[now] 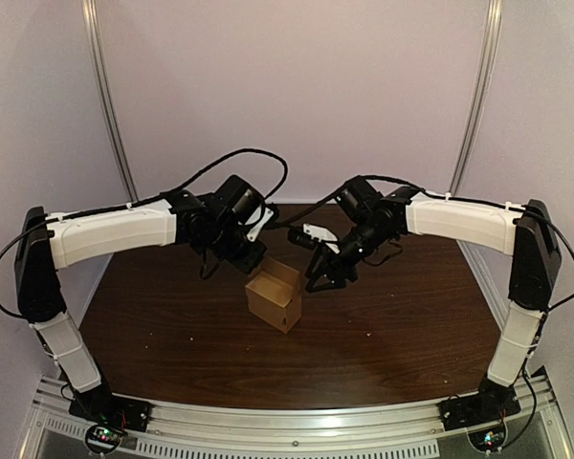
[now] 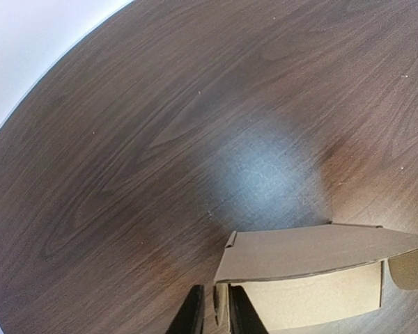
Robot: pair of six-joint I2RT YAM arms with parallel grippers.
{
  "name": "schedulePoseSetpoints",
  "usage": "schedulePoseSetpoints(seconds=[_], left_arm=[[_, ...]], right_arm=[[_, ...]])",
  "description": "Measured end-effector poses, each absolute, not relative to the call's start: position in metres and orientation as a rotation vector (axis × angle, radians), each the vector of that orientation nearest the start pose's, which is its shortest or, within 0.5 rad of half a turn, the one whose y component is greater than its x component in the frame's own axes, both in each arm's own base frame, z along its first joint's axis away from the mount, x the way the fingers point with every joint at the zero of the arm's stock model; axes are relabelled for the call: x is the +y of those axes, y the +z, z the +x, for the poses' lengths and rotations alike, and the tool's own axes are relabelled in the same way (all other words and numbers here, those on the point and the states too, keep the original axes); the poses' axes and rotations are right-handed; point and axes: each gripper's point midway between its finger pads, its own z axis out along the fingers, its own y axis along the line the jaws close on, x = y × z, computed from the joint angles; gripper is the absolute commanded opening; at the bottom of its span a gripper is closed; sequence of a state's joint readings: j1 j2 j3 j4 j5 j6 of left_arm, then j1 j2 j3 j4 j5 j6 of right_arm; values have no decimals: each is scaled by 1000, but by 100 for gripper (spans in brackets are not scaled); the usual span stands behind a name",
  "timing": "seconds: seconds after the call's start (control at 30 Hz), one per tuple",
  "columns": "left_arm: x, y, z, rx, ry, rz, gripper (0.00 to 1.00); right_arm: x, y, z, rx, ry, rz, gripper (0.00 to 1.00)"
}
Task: Fold the paper box
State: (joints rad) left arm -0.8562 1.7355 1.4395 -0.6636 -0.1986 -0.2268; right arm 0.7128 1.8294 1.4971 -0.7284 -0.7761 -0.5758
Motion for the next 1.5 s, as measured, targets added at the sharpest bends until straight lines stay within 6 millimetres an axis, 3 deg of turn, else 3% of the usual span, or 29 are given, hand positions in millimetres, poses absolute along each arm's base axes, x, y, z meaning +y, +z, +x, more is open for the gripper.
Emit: schedulePoseSetpoints(seconds=[0.17, 0.37, 0.77, 1.5], left_arm=[[-324, 167, 325, 2402, -206, 701, 7], [-323, 168, 324, 2408, -202, 708, 7], [-320, 157, 321, 2443, -174, 725, 8], [-323, 154, 318, 2455, -201, 738, 0]], right_arm=[[379, 178, 252, 1832, 1053, -1701, 45], [382, 175, 253, 1846, 1047, -1700, 44], [387, 168, 250, 1857, 1040, -1718, 42], [395, 165, 247, 1862, 992, -1729, 38]])
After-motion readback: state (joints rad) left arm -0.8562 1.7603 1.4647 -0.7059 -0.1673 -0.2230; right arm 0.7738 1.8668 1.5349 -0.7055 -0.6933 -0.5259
